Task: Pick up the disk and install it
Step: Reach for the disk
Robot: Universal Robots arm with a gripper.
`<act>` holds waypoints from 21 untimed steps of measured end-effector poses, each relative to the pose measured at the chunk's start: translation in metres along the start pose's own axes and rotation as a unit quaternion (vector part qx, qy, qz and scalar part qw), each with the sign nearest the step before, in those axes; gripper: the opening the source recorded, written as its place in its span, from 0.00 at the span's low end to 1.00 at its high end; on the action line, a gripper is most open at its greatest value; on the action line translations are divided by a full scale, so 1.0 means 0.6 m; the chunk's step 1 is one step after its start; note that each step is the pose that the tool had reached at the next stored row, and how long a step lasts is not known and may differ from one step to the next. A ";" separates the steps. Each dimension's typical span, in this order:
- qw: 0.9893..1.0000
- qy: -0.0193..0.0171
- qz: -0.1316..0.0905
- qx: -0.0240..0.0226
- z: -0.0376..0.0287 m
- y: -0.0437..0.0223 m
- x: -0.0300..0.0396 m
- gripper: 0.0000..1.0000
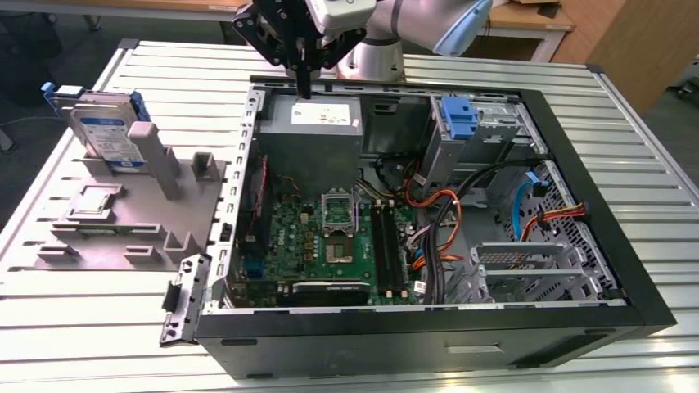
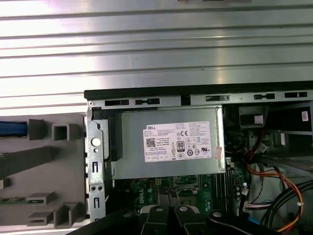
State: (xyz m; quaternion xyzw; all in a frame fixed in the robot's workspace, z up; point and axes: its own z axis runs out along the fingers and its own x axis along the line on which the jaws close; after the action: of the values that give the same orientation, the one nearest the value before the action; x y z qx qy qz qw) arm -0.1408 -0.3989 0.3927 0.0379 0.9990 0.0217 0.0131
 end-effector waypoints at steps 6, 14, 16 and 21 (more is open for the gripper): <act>1.000 0.000 0.000 0.000 0.000 0.000 0.002 0.10; 1.000 0.000 0.000 0.000 0.000 0.000 0.005 0.10; 1.000 0.000 0.000 0.000 0.000 0.000 0.006 0.10; 1.000 0.000 0.000 0.000 0.000 -0.001 0.009 0.10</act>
State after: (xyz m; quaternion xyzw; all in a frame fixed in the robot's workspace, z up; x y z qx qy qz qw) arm -0.1462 -0.3989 0.3927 0.0379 0.9990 0.0217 0.0131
